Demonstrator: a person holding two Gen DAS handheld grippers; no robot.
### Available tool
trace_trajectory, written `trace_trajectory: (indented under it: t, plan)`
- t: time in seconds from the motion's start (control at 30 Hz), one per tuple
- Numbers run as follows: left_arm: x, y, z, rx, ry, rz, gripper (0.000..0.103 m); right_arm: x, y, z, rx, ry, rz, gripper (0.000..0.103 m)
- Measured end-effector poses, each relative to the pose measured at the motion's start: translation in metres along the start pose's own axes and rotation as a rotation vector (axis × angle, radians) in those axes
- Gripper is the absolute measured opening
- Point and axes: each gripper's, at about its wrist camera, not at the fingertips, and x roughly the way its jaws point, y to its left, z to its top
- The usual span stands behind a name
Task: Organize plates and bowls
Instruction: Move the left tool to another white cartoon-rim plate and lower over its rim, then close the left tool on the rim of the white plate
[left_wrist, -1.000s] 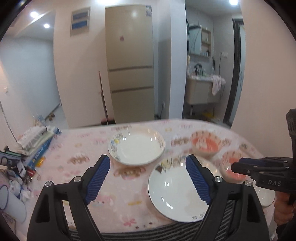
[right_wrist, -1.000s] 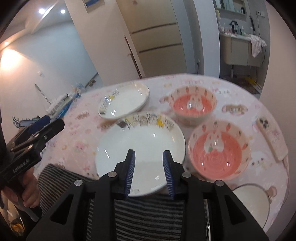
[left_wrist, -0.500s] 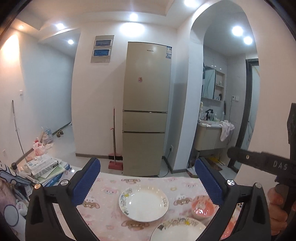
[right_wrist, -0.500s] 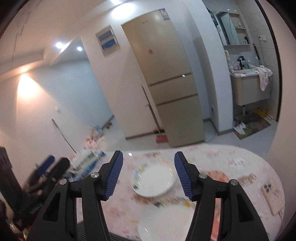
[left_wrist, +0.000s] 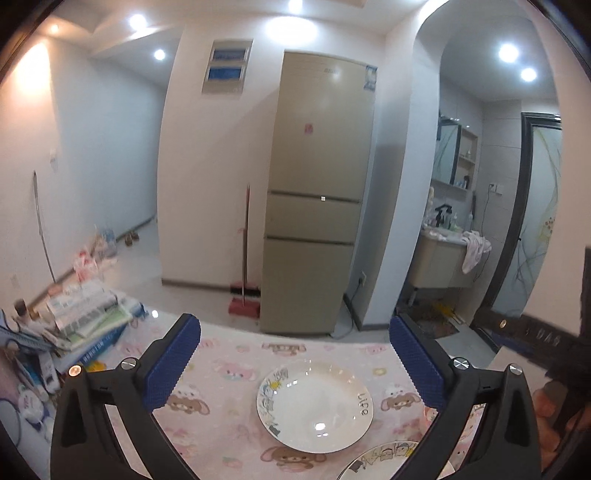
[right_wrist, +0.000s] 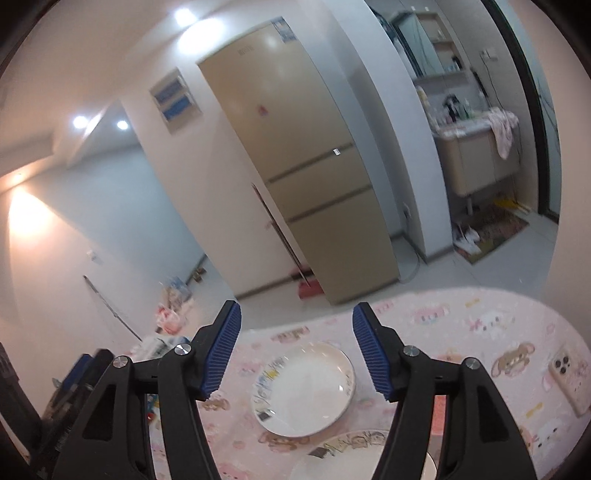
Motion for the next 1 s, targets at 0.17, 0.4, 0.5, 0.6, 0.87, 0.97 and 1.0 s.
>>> trace_trajectory:
  t: [0.17, 0.4, 0.5, 0.6, 0.87, 0.97, 1.0]
  plan:
    - [0.056, 0.021, -0.021, -0.043, 0.137, 0.024, 0.103, 0.041, -0.015, -0.017, 0.006, 0.130, -0.058, 0.062]
    - [0.144, 0.058, -0.068, -0.139, 0.351, 0.049, 0.103, 0.107, -0.037, -0.044, 0.036, 0.328, -0.082, 0.062]
    - [0.163, 0.070, -0.087, -0.178, 0.404, 0.042, 0.099, 0.130, -0.046, -0.058, 0.044, 0.393, -0.112, 0.062]
    - [0.180, 0.080, -0.102, -0.216, 0.458, 0.023, 0.090, 0.152, -0.050, -0.071, 0.045, 0.459, -0.124, 0.059]
    - [0.214, 0.085, -0.132, -0.250, 0.583, -0.055, 0.046, 0.183, -0.055, -0.094, 0.018, 0.536, -0.176, 0.043]
    - [0.223, 0.082, -0.140, -0.261, 0.629, -0.077, 0.032, 0.186, -0.060, -0.096, 0.029, 0.530, -0.197, 0.030]
    - [0.224, 0.079, -0.142, -0.238, 0.628, -0.060, 0.030, 0.187, -0.061, -0.097, 0.031, 0.530, -0.191, 0.028]
